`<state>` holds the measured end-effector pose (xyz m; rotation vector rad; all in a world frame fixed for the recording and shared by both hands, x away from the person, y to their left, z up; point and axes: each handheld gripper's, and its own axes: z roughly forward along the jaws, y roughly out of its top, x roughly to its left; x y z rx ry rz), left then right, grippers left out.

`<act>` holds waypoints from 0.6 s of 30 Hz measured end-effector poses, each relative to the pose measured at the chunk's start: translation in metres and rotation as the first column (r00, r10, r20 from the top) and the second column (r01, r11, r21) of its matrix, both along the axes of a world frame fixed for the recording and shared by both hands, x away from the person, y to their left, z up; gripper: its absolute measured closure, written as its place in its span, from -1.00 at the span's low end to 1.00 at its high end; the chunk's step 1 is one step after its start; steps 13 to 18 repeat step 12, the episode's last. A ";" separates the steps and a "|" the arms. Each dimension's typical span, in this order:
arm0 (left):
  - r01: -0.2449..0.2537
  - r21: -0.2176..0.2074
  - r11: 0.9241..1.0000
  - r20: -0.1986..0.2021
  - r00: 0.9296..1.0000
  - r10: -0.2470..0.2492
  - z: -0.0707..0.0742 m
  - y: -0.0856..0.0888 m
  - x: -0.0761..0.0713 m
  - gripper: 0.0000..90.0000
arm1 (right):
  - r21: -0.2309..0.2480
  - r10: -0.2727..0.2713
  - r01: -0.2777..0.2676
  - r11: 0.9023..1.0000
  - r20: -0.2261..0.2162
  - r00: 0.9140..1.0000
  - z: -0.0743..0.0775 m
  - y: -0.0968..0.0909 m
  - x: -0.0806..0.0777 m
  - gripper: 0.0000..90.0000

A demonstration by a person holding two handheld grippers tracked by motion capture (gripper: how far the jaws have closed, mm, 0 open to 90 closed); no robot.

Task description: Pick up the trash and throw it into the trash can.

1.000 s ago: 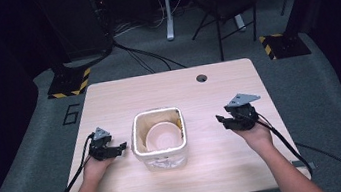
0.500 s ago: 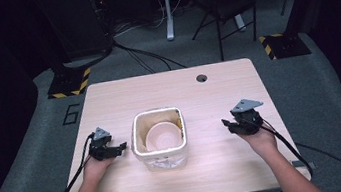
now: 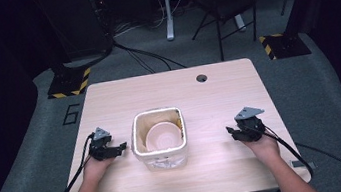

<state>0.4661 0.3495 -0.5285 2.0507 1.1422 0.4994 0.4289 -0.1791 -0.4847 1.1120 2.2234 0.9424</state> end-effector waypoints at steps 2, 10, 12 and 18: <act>-0.001 0.001 1.000 0.001 1.000 0.001 0.000 0.000 0.000 -0.55 | -0.003 -0.005 0.005 1.000 -0.005 1.000 -0.001 -0.001 0.000 0.05; 0.000 0.000 1.000 0.000 1.000 0.000 0.000 0.000 0.000 -0.55 | 0.009 -0.017 0.017 1.000 -0.014 1.000 -0.006 -0.006 0.000 0.04; 0.000 0.000 1.000 0.000 1.000 0.000 0.000 0.000 0.000 -0.55 | 0.017 -0.032 0.032 0.999 -0.008 0.999 -0.008 -0.009 0.001 0.02; 0.000 0.000 1.000 0.000 1.000 0.000 0.000 0.000 0.000 -0.55 | 0.017 -0.032 0.032 0.999 -0.008 0.999 -0.008 -0.009 0.001 0.02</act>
